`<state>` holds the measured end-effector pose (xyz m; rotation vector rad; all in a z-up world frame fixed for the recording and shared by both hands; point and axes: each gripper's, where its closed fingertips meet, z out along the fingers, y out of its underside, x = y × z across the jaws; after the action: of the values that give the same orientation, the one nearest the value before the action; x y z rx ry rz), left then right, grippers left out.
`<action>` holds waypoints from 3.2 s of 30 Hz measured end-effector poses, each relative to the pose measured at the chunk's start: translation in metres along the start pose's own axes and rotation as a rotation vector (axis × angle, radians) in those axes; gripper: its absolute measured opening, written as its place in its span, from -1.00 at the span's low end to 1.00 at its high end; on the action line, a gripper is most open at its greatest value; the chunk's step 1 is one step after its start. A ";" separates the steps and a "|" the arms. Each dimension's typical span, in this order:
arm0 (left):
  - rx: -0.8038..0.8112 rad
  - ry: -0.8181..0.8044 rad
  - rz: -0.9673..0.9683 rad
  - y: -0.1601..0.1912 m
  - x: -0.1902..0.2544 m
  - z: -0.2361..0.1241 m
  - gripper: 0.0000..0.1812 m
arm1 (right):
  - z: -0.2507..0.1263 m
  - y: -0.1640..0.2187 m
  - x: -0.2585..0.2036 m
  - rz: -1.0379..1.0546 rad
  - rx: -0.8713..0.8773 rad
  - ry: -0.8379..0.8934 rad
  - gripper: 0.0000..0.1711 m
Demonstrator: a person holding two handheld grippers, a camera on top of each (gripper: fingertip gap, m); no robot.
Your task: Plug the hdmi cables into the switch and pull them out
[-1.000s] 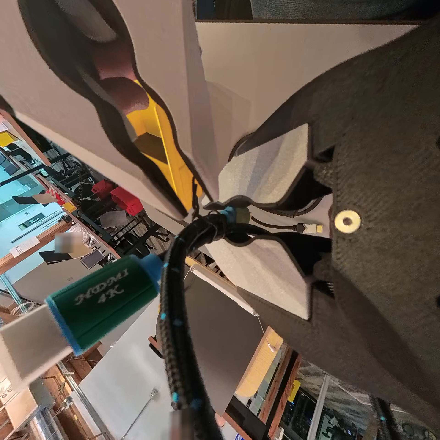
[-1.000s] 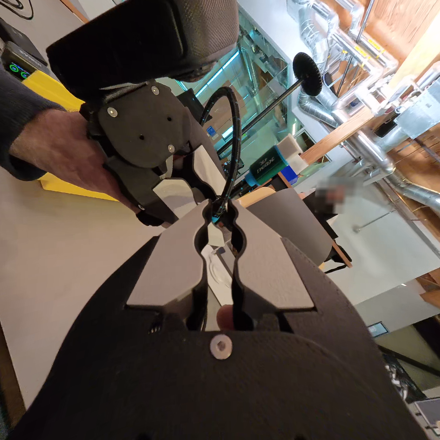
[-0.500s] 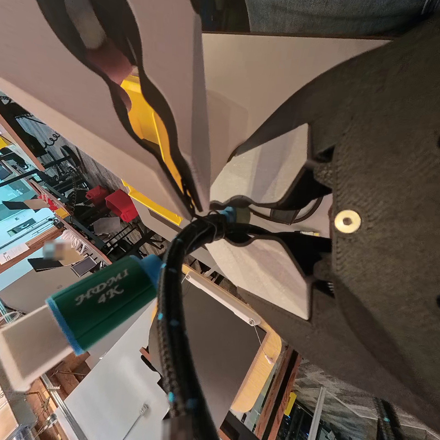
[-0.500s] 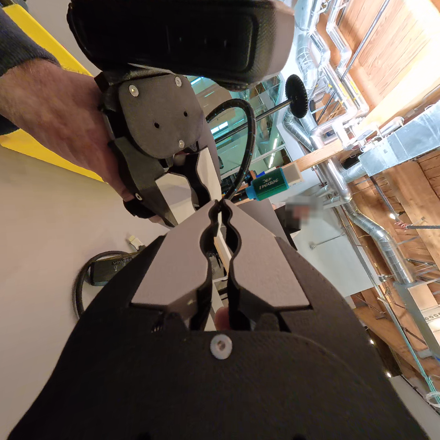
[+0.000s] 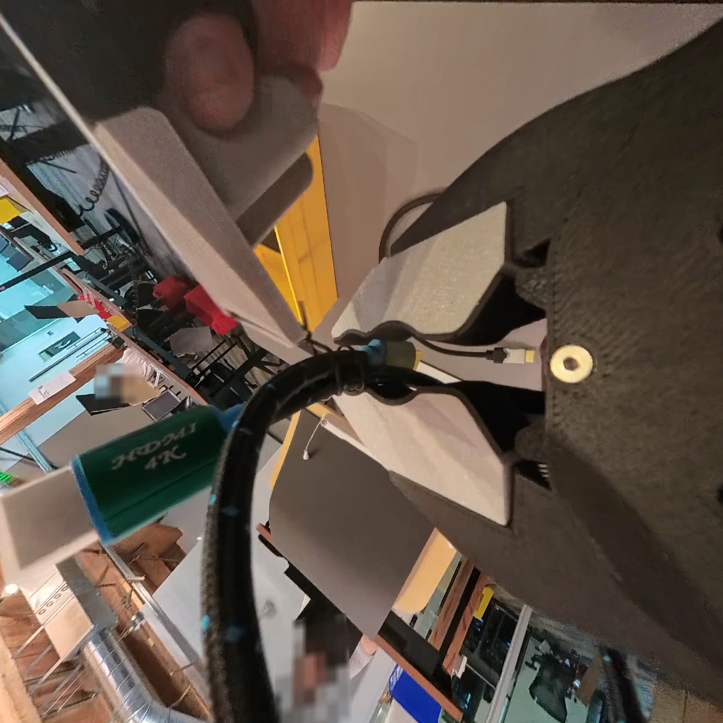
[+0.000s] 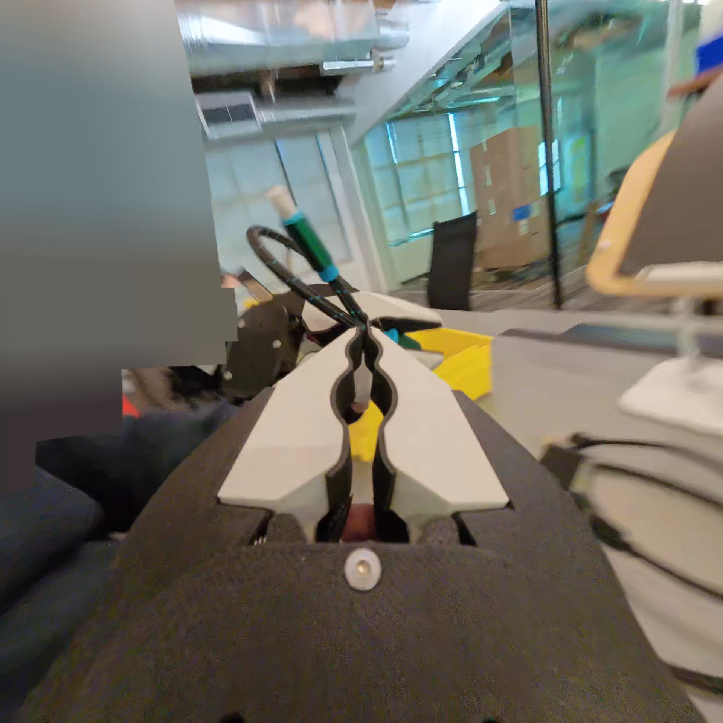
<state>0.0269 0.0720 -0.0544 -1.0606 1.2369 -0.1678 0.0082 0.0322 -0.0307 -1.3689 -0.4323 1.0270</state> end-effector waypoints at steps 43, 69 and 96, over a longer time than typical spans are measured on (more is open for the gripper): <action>-0.001 0.013 -0.008 0.003 0.001 0.001 -0.81 | -0.002 0.005 -0.002 -0.369 -0.129 0.056 -1.00; 0.086 0.090 0.114 -0.012 0.012 -0.009 -0.81 | -0.013 -0.005 -0.006 0.309 -0.141 -0.271 -1.00; 0.155 0.226 0.013 -0.026 0.028 -0.016 -0.82 | -0.012 0.007 -0.002 0.421 -0.128 -0.349 -1.00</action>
<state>0.0350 0.0314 -0.0540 -0.9161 1.4093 -0.3759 0.0147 0.0227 -0.0390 -1.4301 -0.4827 1.6214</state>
